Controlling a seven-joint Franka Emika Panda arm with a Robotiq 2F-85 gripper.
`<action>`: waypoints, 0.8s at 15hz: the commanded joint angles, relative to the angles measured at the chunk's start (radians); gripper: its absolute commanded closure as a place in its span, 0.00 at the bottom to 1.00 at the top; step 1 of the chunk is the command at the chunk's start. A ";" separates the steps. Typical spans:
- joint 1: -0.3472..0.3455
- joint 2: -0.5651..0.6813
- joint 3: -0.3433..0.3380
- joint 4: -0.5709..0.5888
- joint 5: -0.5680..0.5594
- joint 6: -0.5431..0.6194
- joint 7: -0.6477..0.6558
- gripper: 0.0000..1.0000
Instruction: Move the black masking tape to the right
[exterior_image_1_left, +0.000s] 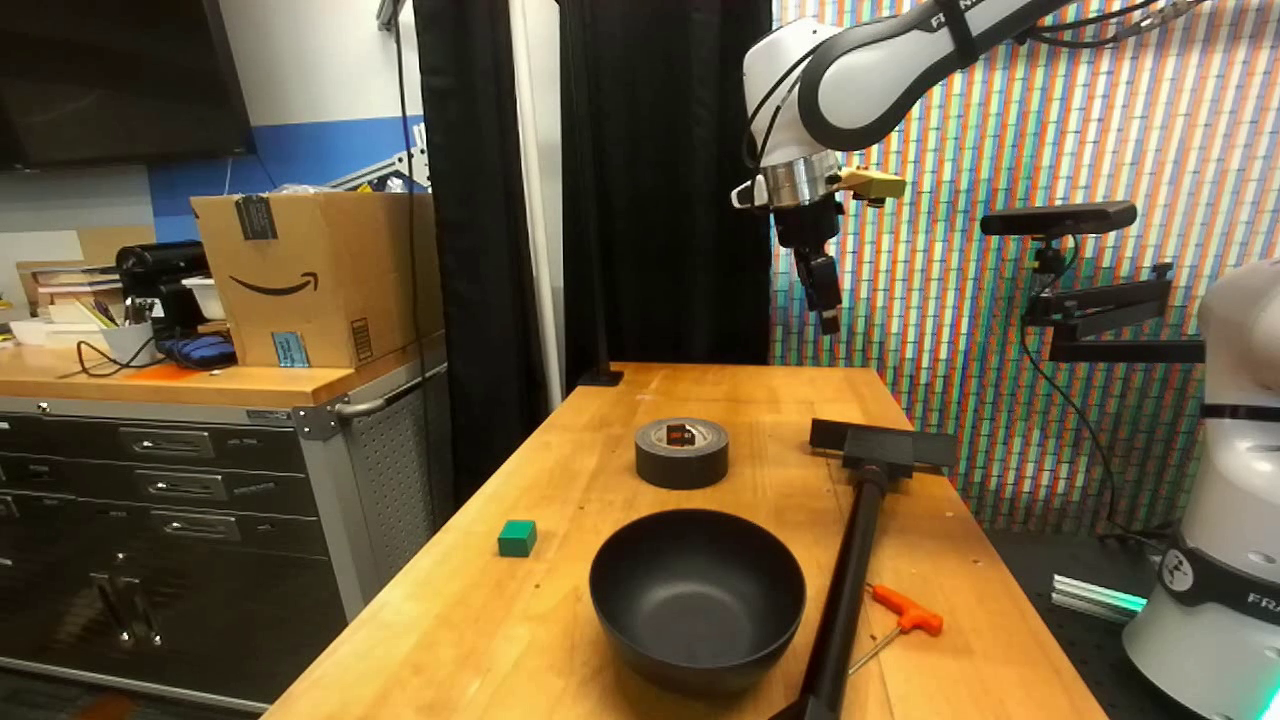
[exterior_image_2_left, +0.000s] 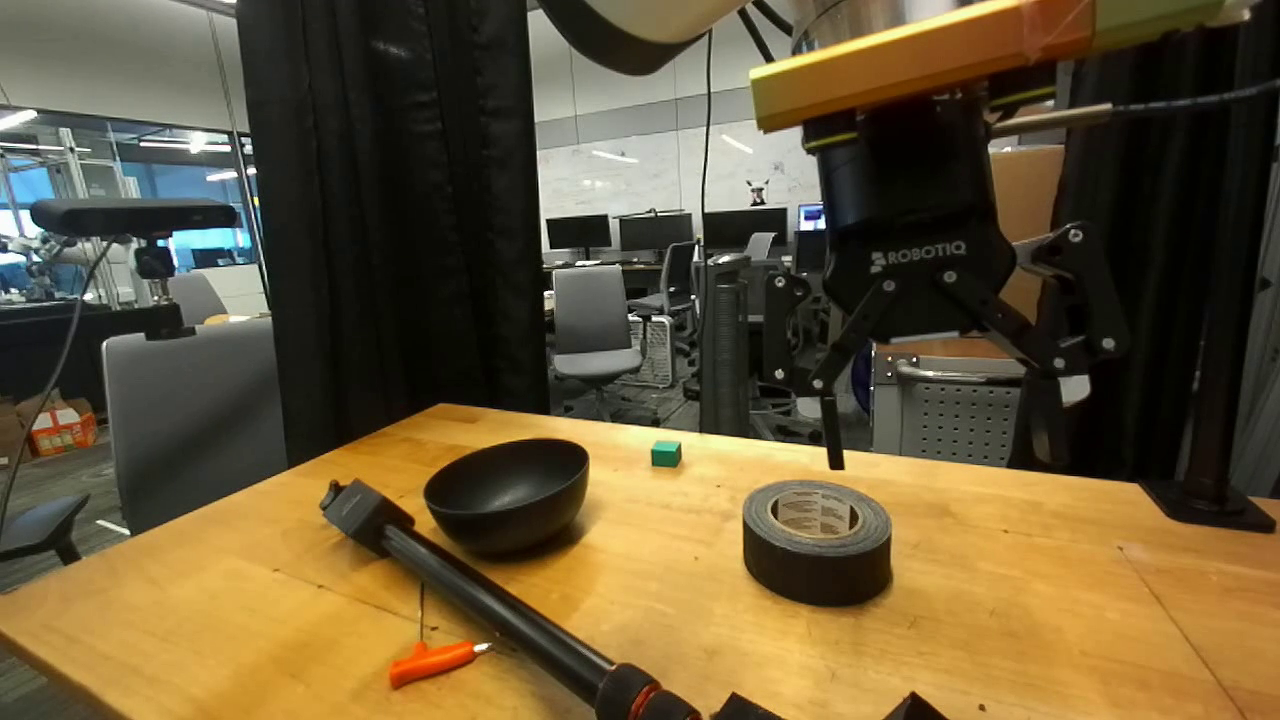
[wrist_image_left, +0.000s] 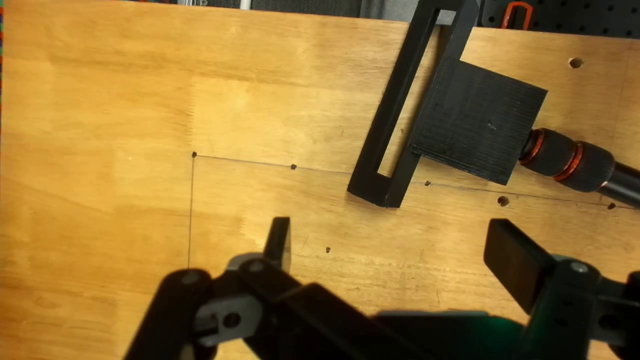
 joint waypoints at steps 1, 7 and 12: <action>0.004 0.011 -0.001 0.016 0.005 -0.007 -0.004 0.00; 0.006 0.095 0.001 0.122 0.010 -0.019 -0.006 0.00; 0.010 0.196 0.012 0.248 0.018 -0.027 -0.007 0.00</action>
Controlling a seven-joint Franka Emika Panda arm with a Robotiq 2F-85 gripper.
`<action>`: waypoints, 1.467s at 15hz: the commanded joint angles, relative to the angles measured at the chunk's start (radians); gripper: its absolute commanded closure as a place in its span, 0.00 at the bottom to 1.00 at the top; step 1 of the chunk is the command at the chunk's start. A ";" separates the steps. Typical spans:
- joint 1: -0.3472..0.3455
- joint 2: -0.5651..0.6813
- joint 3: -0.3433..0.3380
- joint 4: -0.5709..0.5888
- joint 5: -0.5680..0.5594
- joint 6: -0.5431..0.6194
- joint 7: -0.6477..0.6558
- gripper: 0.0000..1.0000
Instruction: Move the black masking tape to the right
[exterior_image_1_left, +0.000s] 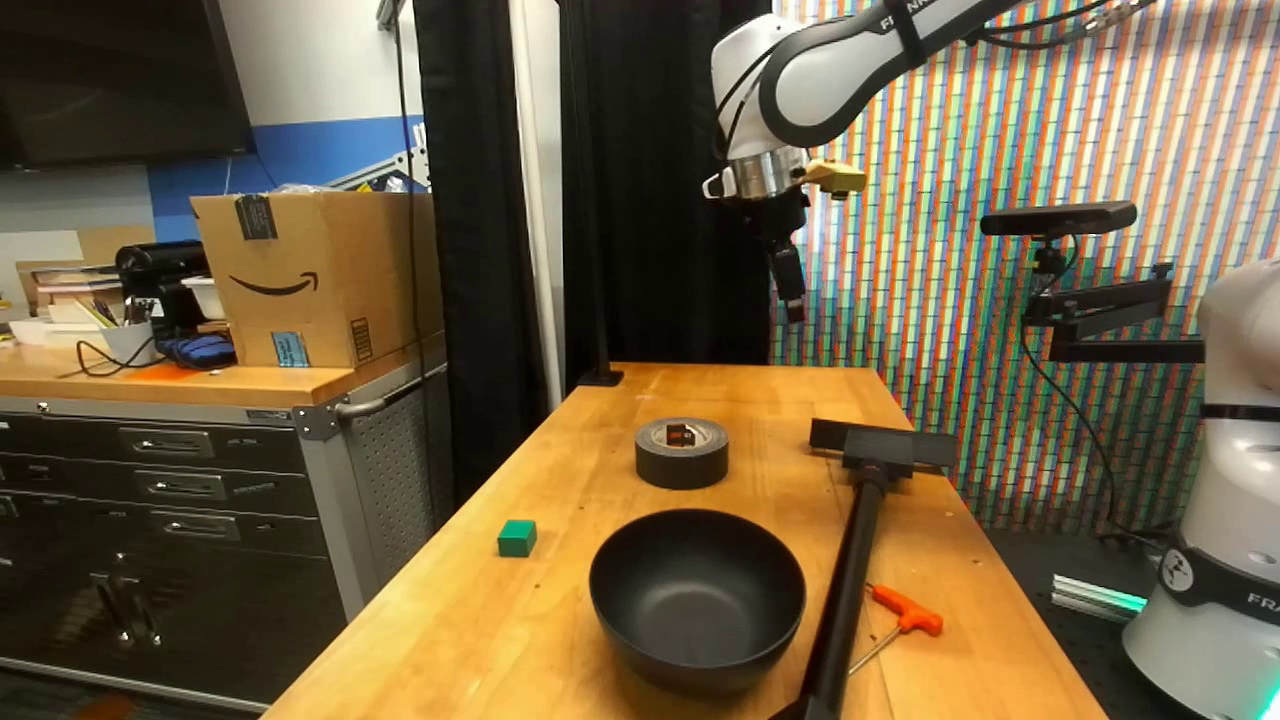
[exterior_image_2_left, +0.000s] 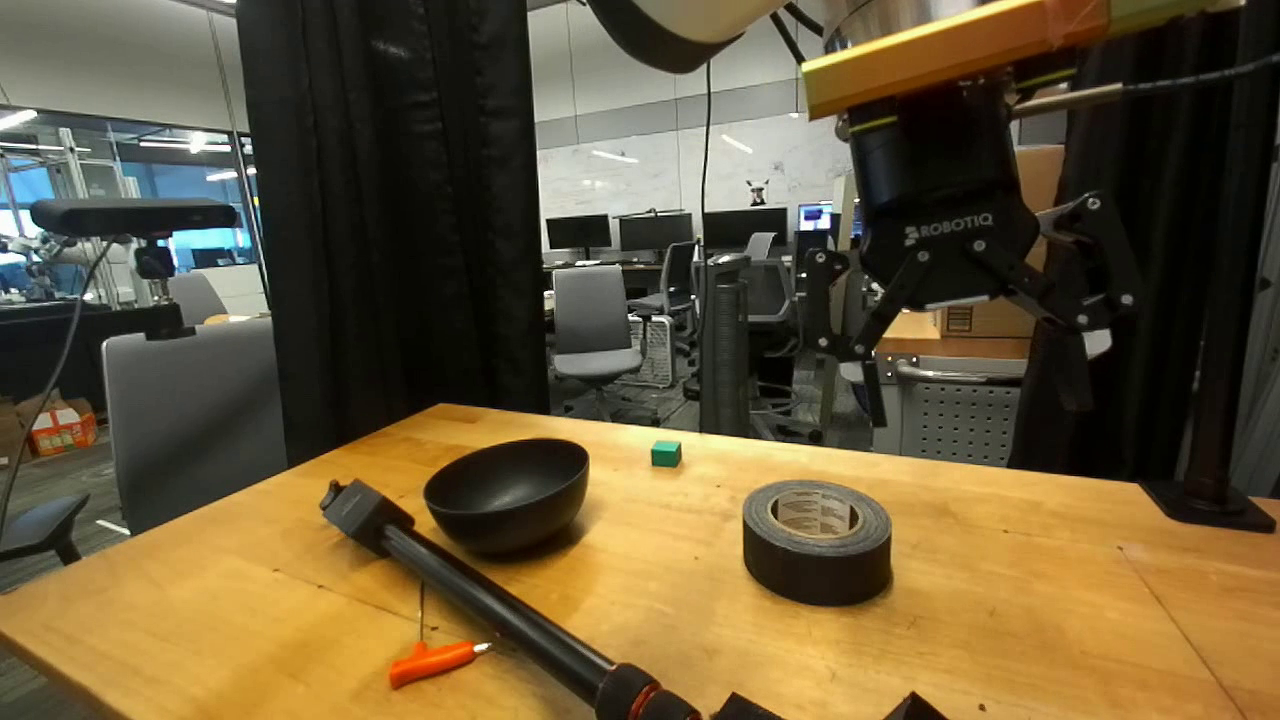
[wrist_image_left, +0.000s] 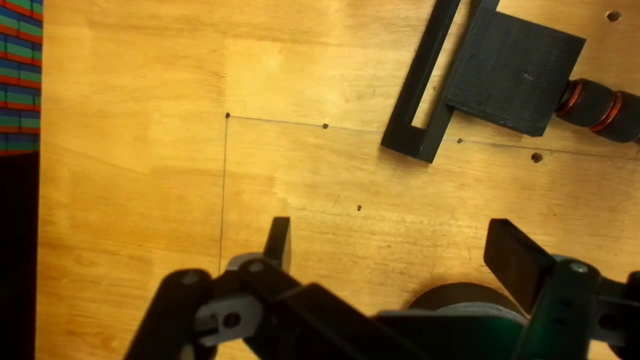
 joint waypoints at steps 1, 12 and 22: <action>0.010 0.106 0.015 0.140 0.020 -0.033 -0.005 0.00; 0.017 0.287 0.076 0.327 0.049 -0.034 -0.065 0.00; -0.015 0.325 0.079 0.400 0.273 -0.025 -0.181 0.00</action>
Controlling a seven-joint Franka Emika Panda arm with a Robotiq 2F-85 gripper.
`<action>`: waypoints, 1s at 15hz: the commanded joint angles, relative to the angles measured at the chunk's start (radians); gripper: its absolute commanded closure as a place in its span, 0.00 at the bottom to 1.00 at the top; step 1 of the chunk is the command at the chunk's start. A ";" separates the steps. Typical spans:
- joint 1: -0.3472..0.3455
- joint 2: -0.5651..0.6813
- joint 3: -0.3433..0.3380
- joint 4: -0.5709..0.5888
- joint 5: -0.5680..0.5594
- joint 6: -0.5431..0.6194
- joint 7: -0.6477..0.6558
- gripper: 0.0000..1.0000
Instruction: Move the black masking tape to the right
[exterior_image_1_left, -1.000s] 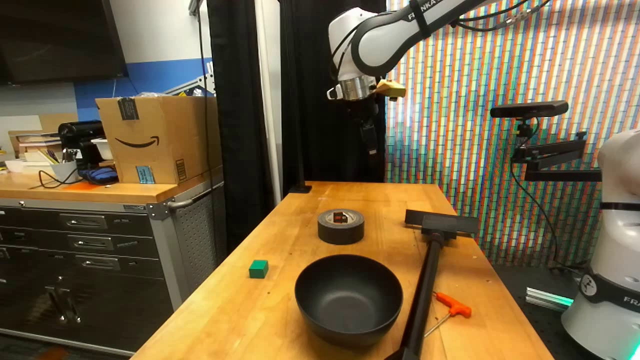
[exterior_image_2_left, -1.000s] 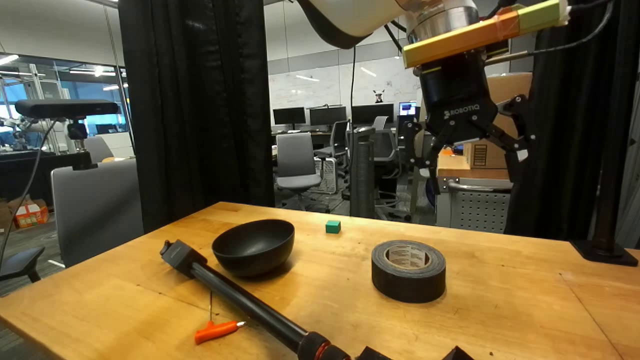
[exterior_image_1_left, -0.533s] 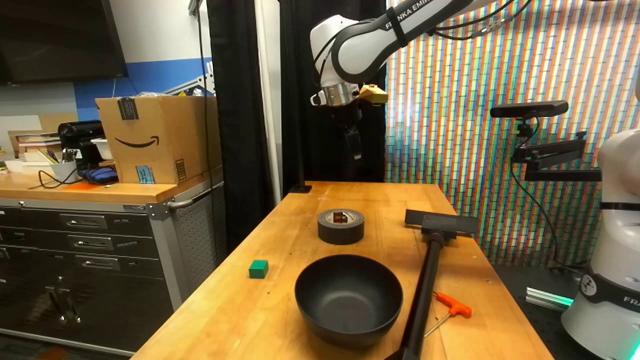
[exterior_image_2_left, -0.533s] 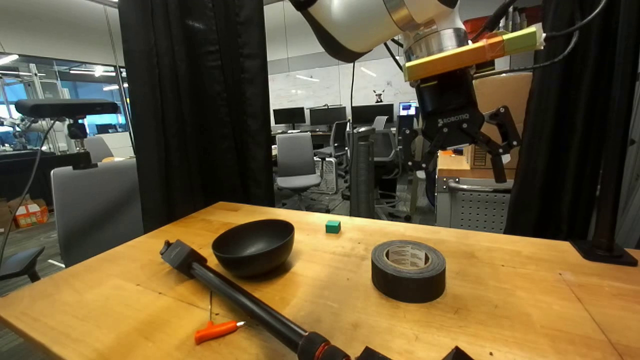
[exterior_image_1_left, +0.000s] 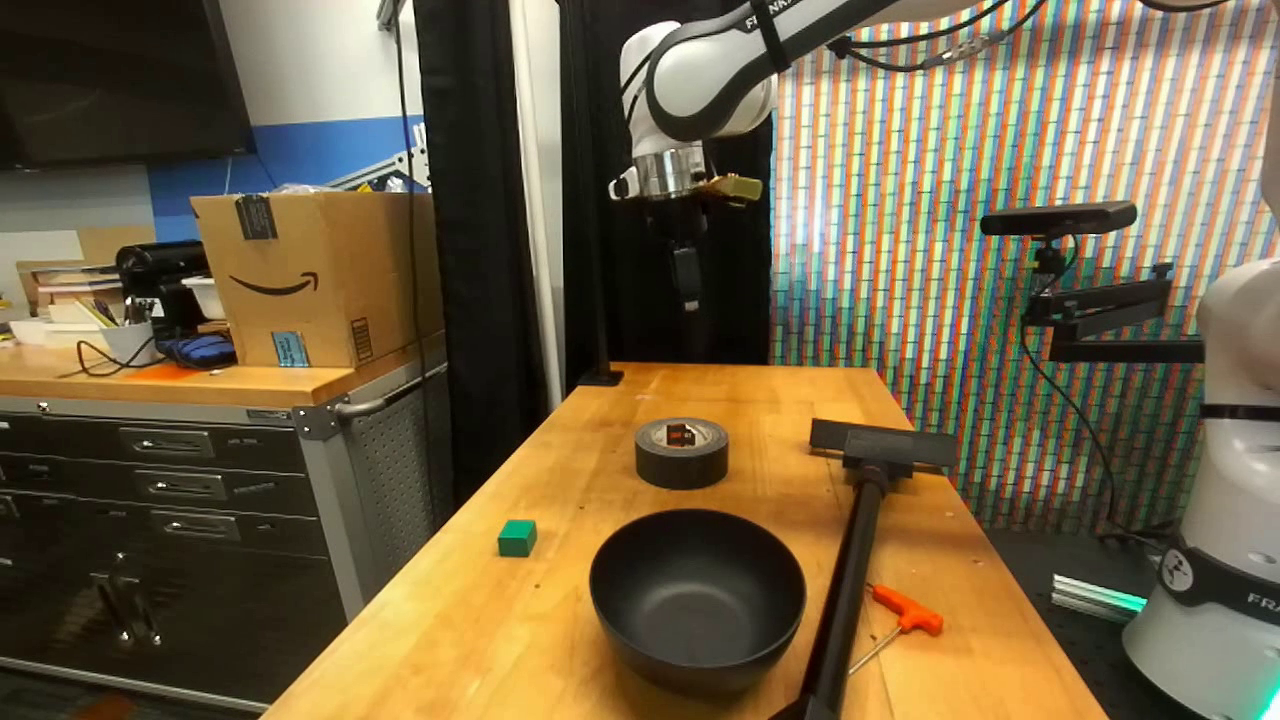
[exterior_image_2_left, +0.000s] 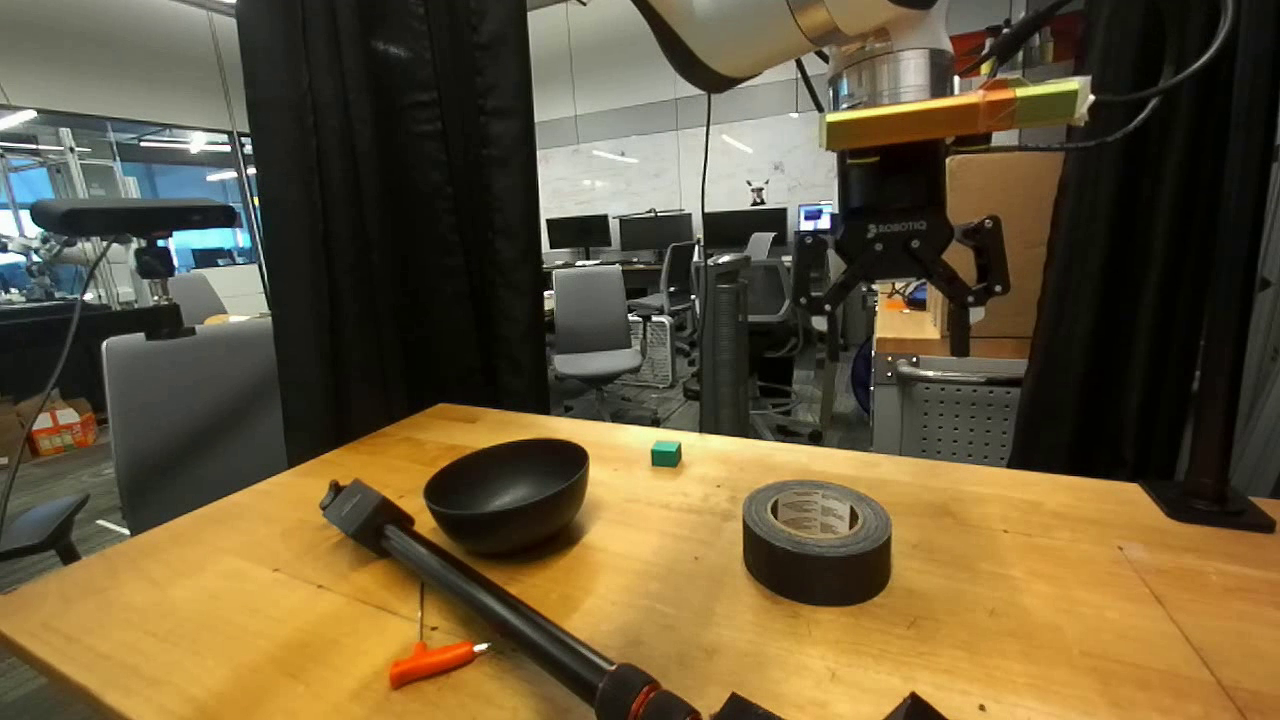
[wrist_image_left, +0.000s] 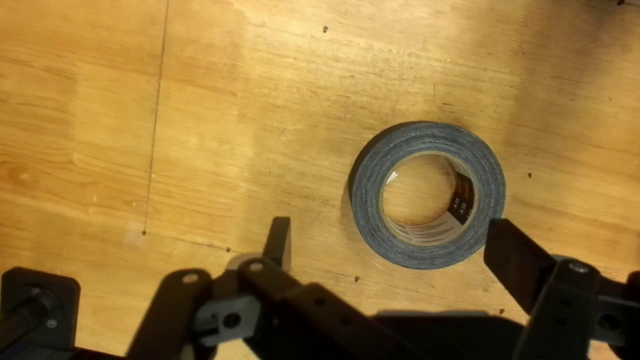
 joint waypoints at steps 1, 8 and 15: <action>-0.017 0.021 0.006 0.044 0.047 -0.014 -0.044 0.00; -0.022 0.096 0.007 0.030 0.023 0.025 -0.034 0.00; -0.023 0.222 0.020 0.052 0.000 0.056 0.001 0.00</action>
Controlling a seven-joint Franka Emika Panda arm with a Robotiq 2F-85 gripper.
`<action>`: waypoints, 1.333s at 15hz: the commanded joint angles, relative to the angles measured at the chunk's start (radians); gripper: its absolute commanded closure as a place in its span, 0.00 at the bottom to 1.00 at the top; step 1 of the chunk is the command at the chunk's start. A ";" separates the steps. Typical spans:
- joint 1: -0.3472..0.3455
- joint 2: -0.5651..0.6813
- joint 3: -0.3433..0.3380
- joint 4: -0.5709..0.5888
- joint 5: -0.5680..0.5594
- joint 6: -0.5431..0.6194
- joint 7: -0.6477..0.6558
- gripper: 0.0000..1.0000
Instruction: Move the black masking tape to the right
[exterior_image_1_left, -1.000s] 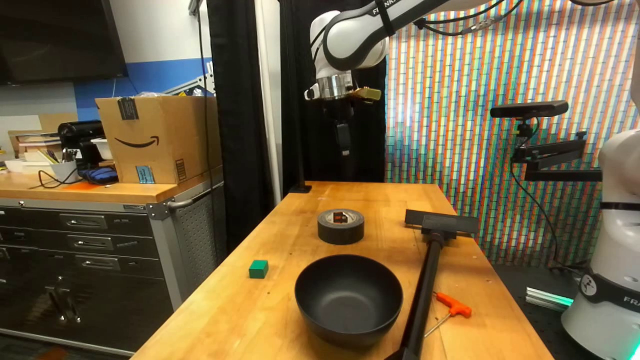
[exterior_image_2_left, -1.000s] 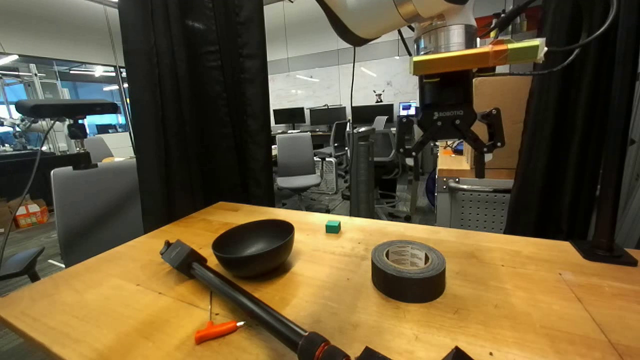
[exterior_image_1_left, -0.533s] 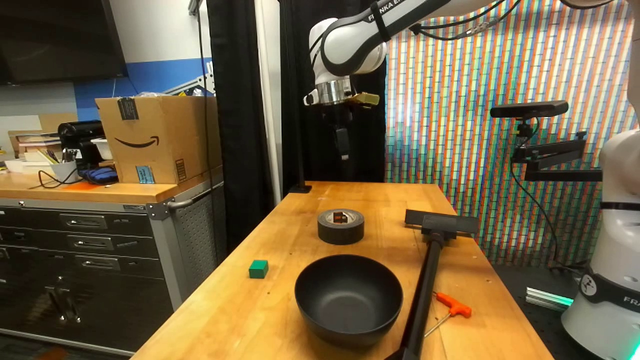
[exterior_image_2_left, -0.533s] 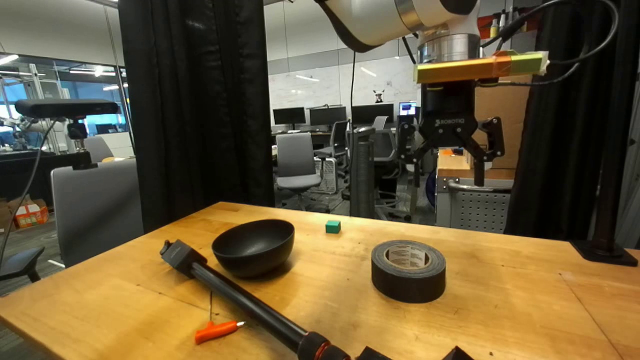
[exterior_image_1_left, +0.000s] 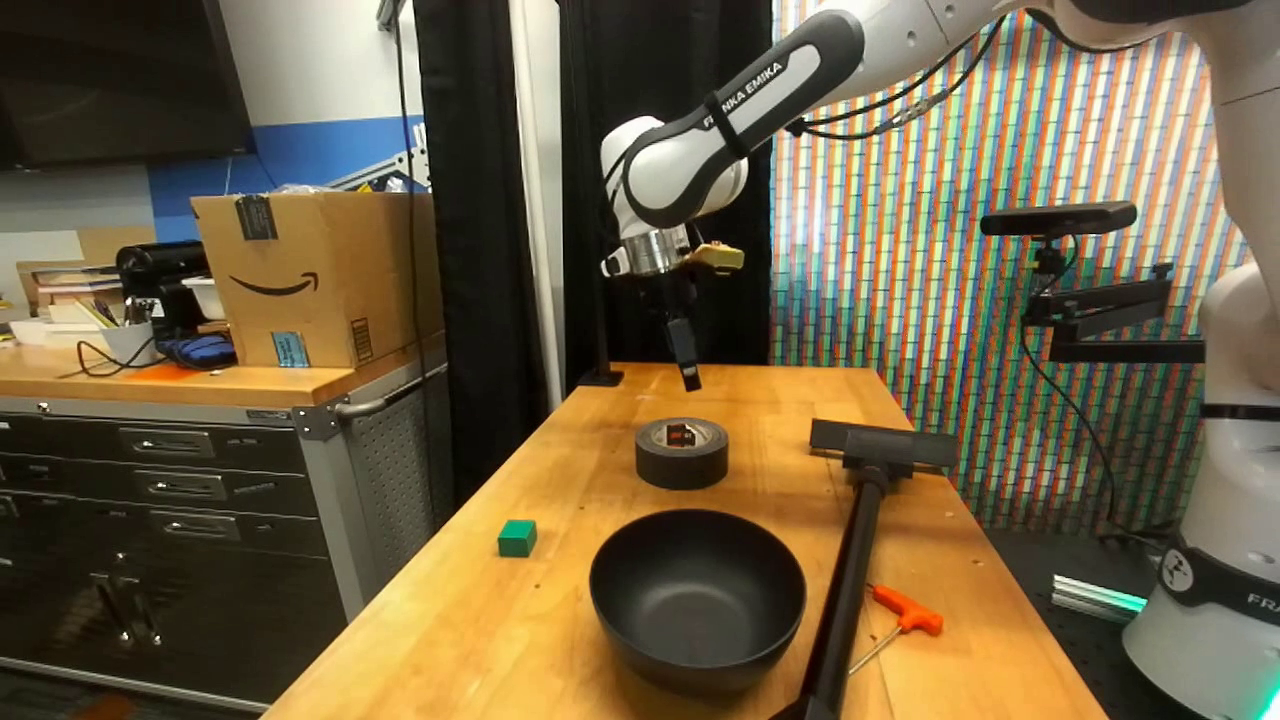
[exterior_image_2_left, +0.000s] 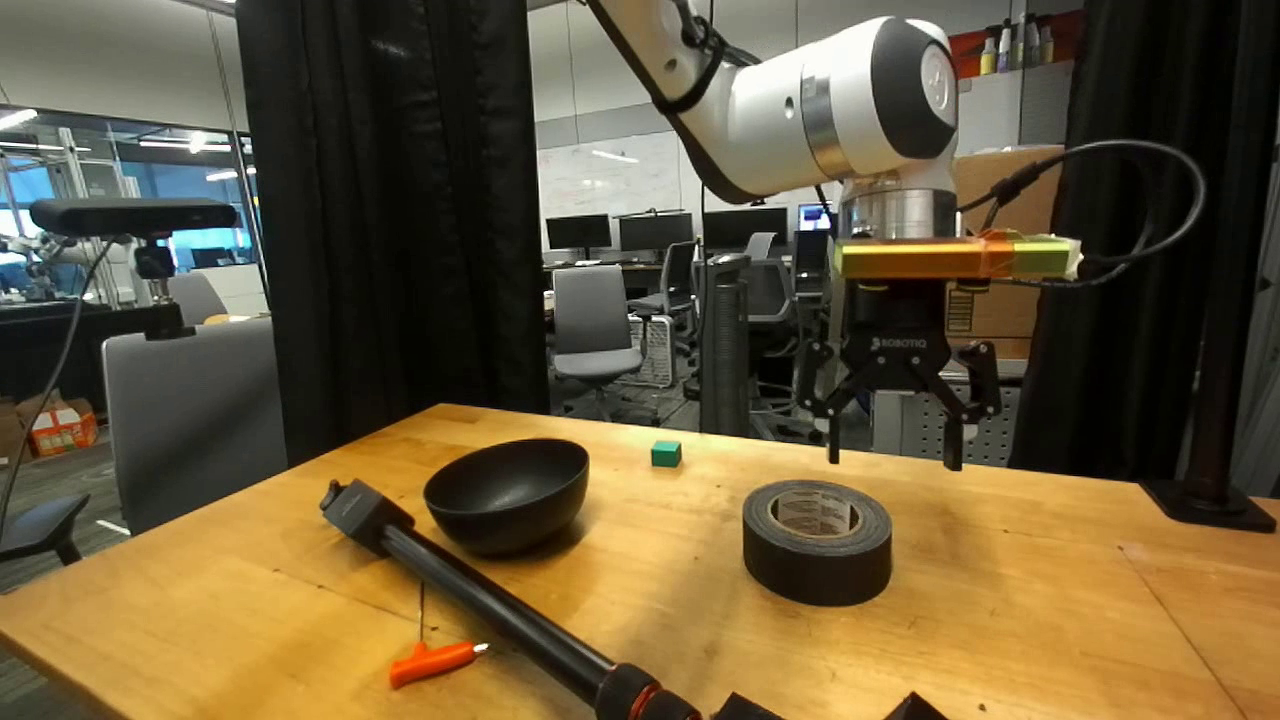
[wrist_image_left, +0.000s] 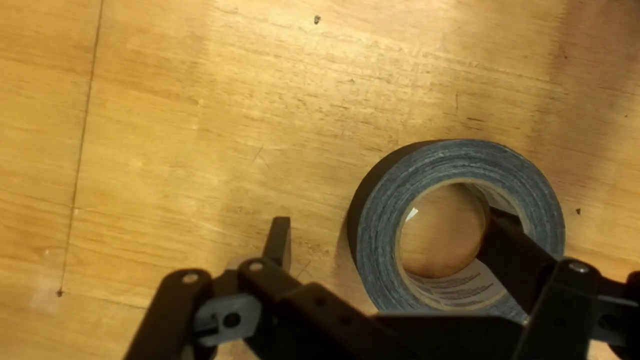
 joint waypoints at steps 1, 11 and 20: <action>-0.008 0.061 0.015 0.046 -0.026 0.014 0.043 0.00; 0.028 0.090 0.005 0.018 -0.151 0.027 0.332 0.00; 0.025 0.085 0.010 -0.032 -0.144 0.035 0.355 0.00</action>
